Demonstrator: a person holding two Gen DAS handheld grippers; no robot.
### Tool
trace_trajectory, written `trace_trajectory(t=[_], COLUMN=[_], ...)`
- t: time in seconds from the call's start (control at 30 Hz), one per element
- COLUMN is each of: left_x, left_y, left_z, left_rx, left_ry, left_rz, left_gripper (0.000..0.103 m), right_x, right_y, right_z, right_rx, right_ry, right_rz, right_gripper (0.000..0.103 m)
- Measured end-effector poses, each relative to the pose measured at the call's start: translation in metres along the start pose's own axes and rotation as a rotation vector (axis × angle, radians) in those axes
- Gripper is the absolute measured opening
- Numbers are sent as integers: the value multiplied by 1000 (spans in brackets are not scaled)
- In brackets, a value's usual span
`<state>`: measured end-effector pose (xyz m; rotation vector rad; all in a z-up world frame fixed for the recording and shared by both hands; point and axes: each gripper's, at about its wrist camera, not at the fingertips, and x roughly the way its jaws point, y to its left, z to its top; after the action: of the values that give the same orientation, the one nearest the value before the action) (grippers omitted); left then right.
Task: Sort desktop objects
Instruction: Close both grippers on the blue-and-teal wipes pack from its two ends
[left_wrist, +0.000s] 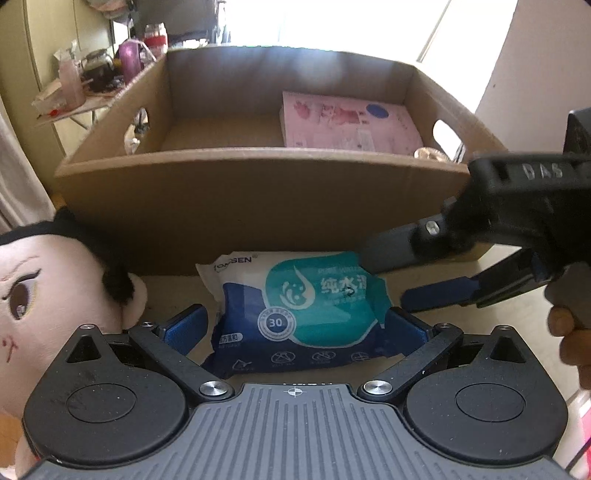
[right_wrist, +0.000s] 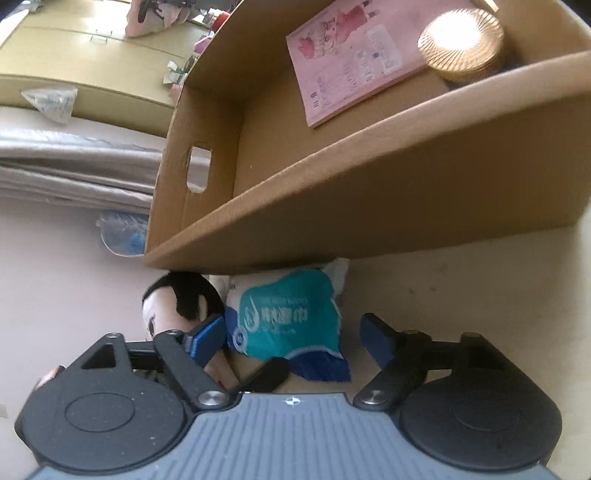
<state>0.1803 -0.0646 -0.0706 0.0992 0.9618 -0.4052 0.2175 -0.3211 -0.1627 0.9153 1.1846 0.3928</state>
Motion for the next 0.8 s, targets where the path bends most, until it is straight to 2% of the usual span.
trace_trajectory(t=[0.17,0.2,0.37,0.47,0.8], left_x=[6,6,4,2,-14], left_y=[1,-2,-8,-11,-35], left_z=[0,-1,-4,-7,-25], left_rx=[-27,-22,5,5,21], left_ry=[19,18,23,25,46], left_rz=[-48,-39,-33,-59,-152], left_gripper=[103,103,103,103,103], right_x=[10,12,12,9,-19], right_y=[-4,-4,4,7,-3], right_z=[2,2,0,-2,-22], right_rx=[71,74,43,26,28], right_ry=[26,32,34,39,44], right_rz=[76,86,81,71,30], right_gripper=[89,89,95,98,99])
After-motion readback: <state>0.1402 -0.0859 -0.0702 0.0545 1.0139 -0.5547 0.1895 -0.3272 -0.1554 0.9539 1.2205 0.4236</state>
